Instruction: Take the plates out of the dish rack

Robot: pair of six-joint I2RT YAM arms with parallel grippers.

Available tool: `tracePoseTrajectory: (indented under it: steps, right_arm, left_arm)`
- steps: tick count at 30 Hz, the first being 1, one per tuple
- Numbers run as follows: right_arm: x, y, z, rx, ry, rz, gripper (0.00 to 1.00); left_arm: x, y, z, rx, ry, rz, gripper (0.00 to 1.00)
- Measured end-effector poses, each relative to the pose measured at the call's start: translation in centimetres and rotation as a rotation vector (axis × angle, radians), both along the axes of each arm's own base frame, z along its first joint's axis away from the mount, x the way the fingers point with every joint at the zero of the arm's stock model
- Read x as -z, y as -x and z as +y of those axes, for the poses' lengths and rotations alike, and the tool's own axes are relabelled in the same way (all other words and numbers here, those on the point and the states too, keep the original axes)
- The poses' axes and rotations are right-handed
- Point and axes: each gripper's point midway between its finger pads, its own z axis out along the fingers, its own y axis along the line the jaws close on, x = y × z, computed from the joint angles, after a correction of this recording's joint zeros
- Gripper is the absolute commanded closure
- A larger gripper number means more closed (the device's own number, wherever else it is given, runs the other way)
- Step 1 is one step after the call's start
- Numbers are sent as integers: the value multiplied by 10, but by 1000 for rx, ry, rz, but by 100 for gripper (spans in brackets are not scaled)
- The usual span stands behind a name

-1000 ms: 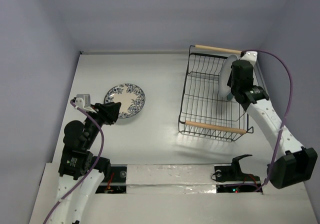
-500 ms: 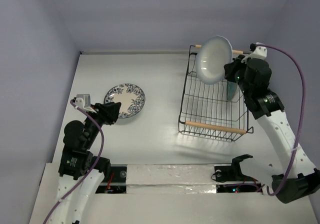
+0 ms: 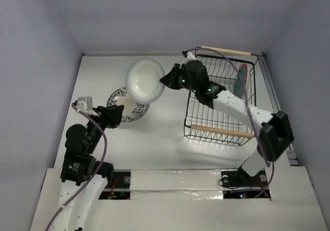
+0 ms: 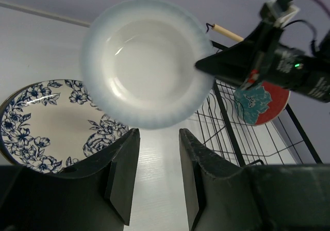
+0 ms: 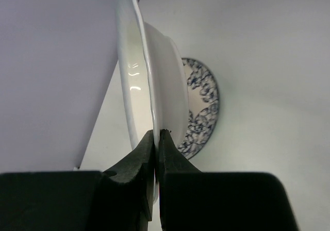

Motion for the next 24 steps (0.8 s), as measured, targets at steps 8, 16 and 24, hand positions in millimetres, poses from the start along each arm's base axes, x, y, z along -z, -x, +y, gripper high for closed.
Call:
tracePoseTrajectory:
  steps: [8,16,24]
  right_arm:
    - [75,9,77,-114,-56,178,100]
    - [130,-4,105,-108,-104,300,100]
    - [151,-6,113,-94,-131,352,75]
  left_arm:
    - [0,-2,5,-27,1,-1,67]
    - [0,-2,6,-34,0,-1,67]
    - [0,-2,6,-33,1,-1,67]
